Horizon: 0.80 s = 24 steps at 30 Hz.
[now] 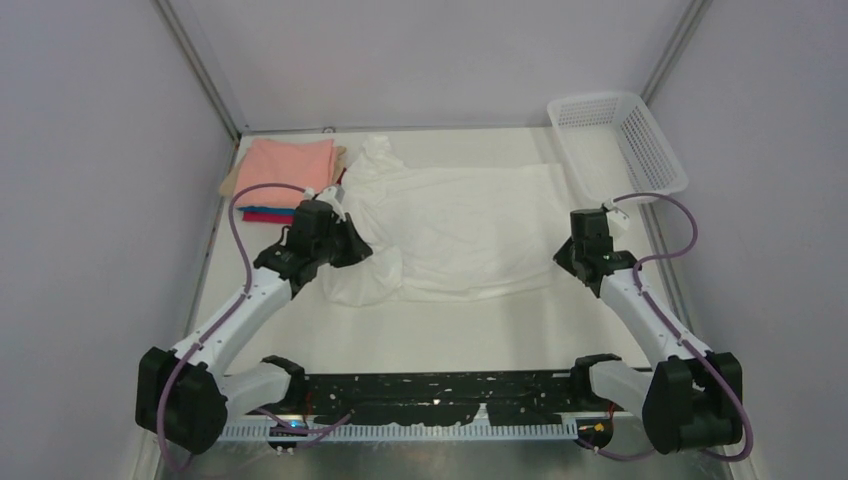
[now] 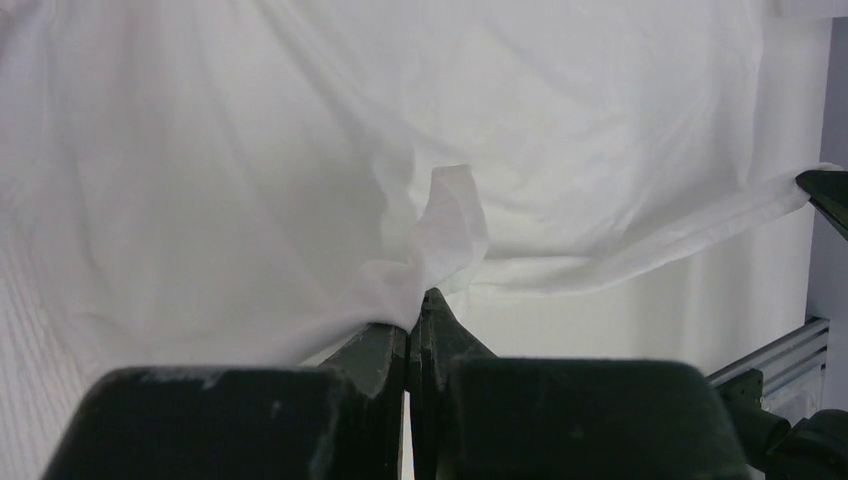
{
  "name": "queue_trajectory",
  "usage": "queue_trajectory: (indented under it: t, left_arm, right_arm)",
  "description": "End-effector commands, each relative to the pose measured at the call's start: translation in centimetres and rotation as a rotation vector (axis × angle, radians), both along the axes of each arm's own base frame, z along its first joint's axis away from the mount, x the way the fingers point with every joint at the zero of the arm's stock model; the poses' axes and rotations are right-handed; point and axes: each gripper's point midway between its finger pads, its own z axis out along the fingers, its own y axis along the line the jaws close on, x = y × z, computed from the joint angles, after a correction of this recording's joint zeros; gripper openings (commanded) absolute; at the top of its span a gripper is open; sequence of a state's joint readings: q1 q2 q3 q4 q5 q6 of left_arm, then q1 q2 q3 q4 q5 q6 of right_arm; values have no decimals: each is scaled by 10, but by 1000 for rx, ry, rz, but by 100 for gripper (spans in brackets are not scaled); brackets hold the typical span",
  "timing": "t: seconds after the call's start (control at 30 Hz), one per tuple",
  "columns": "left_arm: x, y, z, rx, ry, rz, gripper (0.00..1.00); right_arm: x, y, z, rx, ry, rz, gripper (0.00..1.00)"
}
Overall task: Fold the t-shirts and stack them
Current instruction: Grab the side of the flattened tshirt closest away from the robot with both arms, then fold the flattened tshirt in 1/3 of the way
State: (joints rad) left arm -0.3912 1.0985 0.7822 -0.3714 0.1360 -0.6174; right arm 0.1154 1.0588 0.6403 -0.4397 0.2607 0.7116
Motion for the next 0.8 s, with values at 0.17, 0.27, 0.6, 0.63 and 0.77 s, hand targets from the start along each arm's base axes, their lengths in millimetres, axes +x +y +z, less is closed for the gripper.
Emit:
queue_trajectory:
  t: [0.17, 0.27, 0.6, 0.63, 0.77]
  left_arm:
    - [57, -2, 43, 19, -222, -36, 0]
    - [72, -2, 40, 51, -229, -52, 0]
    - [130, 6, 17, 105, -181, -45, 0]
    - [135, 5, 14, 106, -172, -52, 0]
    - [160, 8, -1, 157, -144, -45, 5]
  right_arm:
    - [52, -15, 37, -67, -127, -52, 5]
    - [63, -19, 40, -74, -141, -68, 5]
    - [106, -16, 35, -48, -161, -64, 5]
    - [110, -17, 33, -53, -155, -70, 6]
    - [128, -25, 27, -96, -139, -92, 7]
